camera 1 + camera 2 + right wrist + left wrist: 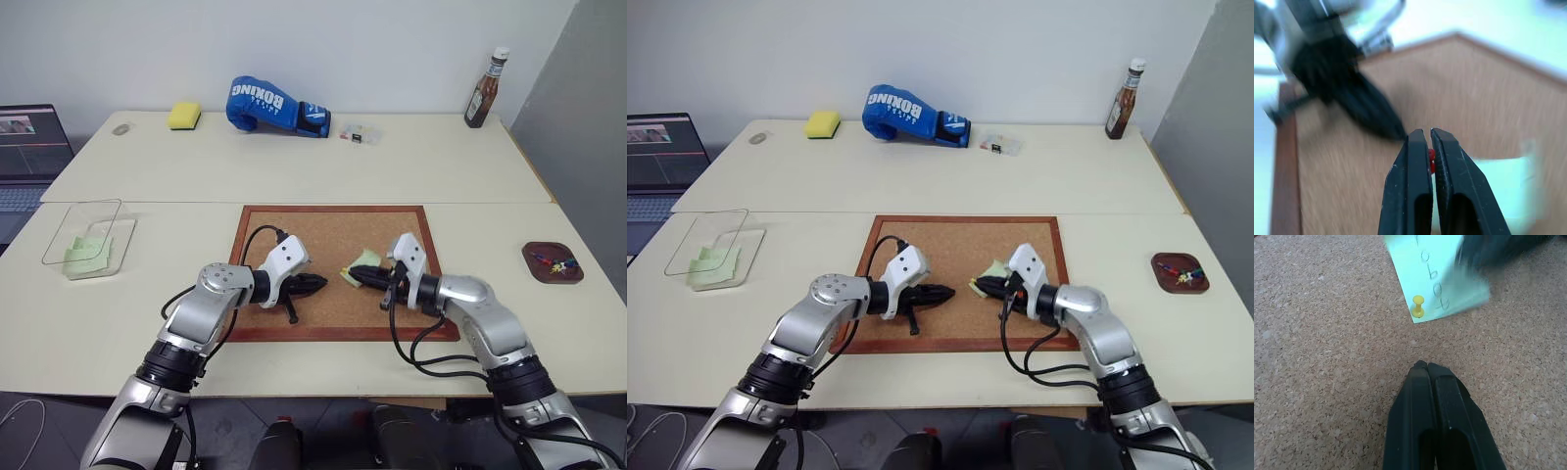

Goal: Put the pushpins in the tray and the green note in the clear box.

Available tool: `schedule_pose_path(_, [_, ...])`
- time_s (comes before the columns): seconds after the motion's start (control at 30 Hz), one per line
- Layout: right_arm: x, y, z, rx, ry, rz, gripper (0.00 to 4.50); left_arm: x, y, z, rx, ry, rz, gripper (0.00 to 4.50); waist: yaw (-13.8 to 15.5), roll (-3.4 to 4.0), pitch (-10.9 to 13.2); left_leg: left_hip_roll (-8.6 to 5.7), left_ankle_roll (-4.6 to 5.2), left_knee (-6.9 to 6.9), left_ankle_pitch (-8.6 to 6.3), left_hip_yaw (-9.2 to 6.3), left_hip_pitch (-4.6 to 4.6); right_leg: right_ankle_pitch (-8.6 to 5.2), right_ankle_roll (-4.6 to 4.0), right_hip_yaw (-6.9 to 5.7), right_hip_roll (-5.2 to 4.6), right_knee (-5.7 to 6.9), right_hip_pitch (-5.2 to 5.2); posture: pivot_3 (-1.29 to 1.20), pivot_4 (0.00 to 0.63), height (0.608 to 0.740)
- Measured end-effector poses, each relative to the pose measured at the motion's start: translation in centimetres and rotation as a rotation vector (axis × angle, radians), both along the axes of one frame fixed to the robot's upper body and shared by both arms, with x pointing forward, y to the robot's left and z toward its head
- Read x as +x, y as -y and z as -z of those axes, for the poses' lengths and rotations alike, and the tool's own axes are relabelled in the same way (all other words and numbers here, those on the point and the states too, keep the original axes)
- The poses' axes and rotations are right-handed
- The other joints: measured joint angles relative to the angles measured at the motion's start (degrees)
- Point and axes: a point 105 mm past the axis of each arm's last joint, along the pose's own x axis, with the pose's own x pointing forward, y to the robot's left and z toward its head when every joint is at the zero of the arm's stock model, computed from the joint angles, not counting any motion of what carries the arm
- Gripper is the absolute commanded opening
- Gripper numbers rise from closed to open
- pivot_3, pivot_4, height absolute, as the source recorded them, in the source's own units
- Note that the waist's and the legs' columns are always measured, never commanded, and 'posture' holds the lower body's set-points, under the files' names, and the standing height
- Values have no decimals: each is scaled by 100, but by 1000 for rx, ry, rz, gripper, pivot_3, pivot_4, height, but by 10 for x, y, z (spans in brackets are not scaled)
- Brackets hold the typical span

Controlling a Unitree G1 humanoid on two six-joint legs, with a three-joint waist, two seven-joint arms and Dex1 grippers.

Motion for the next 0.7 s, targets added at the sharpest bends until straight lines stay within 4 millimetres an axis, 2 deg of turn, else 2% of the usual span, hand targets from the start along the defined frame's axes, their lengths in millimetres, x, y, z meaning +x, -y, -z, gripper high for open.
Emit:
schedule_pose_path(0.03, [0,0,-6,14,7,4,58,0,0,0,0,0,0,0,-1,0,0,0,0,0,0,0,0,-1,-1,0,0,0,0,0,150,740])
schedule_pose_path(0.2, [4,6,-8,33,-17,53,58,-1,0,0,-1,1,2,0,1,0,0,0,-1,-1,-1,1,-1,-3,-4,1,0,-2,0,0,150,740])
schedule_pose_path(0.33, [18,30,-19,81,-17,194,58,-1,0,0,0,1,2,0,4,0,0,0,-1,-1,-1,2,-1,-3,-5,1,0,-2,0,0,150,740])
schedule_pose_path(0.4, [38,53,-28,98,11,372,58,-1,0,0,1,1,1,0,4,1,0,-1,-1,0,-1,3,-1,-5,-8,3,-1,0,0,0,150,740])
schedule_pose_path(0.47, [66,109,-44,94,72,698,58,-1,1,0,2,0,6,0,8,0,0,-2,-1,1,0,6,-2,-11,-19,4,-3,0,-1,0,150,740])
schedule_pose_path(0.53, [75,170,-56,97,108,984,58,-3,3,0,1,0,16,0,46,-1,0,-4,-1,-1,-1,5,-4,-11,-19,2,-4,-2,-1,0,150,740])
schedule_pose_path(0.6, [70,226,-58,107,104,1216,58,-4,3,0,3,-1,22,0,42,2,-2,-4,3,-7,-3,8,-2,-14,-6,4,-4,-1,0,0,150,740])
schedule_pose_path(0.7, [57,285,-39,88,19,1480,58,-4,2,1,4,-4,24,0,27,17,-10,-4,11,-8,-7,14,-1,-16,-4,9,-4,0,1,0,150,740])
